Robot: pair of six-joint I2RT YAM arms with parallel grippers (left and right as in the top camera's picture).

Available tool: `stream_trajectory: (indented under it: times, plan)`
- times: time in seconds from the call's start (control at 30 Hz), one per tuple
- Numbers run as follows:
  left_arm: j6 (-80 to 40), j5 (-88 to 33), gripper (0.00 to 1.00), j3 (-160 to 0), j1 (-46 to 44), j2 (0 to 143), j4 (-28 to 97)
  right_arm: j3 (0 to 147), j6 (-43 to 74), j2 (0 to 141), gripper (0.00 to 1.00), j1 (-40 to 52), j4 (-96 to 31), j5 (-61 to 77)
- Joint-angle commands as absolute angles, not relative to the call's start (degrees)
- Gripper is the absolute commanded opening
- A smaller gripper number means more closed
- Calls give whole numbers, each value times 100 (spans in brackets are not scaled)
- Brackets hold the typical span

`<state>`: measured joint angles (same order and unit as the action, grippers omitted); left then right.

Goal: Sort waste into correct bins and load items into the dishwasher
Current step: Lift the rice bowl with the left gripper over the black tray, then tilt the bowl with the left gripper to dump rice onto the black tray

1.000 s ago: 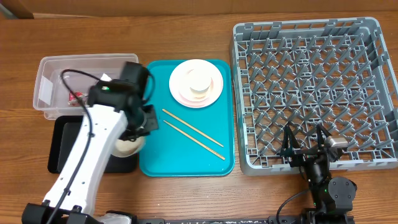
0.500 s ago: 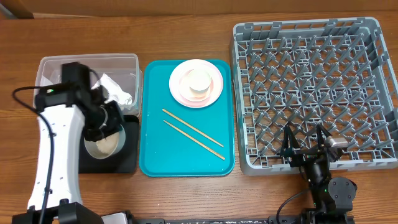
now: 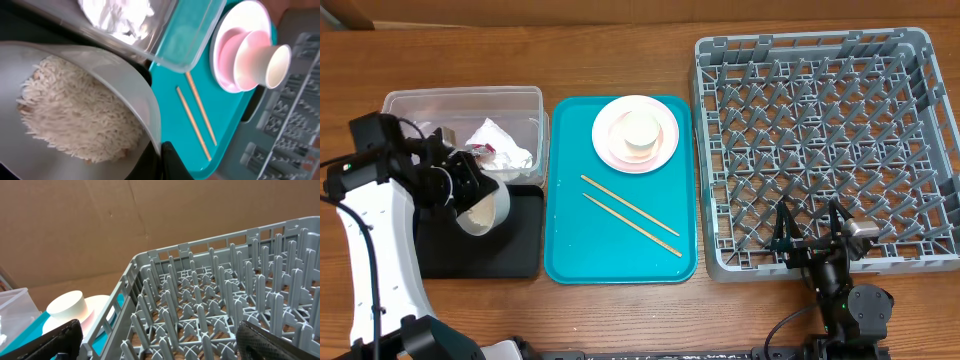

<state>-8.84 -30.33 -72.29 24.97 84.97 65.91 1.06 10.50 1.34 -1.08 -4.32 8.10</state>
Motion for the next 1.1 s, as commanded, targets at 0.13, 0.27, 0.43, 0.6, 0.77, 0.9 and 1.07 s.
stream_trajectory:
  times: [0.13, 0.27, 0.43, 0.6, 0.77, 0.9, 1.07]
  plan:
    - [-696, -4425, 4, -6519, 3030, 8388, 5850, 45, 1074, 132, 100, -121, -397, 794]
    - [-388, -5343, 4, -6169, 3483, 8388, 5494, 45, 1074, 132, 100, -121, -397, 794]
    - [121, -6003, 4, -5970, 4097, 8388, 5553, 45, 1074, 132, 100, -121, -399, 794]
    - [659, -6617, 4, -5826, 4609, 8388, 5710, 45, 1074, 132, 100, -121, -399, 794]
    - [1063, -7244, 4, -5564, 4930, 8388, 5710, 45, 1074, 132, 100, -121, -397, 794]
    - [1256, -7319, 4, -5374, 5120, 8388, 5675, 45, 1074, 132, 100, -121, -399, 797]
    - [1706, -7780, 4, -5175, 5483, 8388, 5673, 45, 1074, 132, 100, -121, -397, 797]
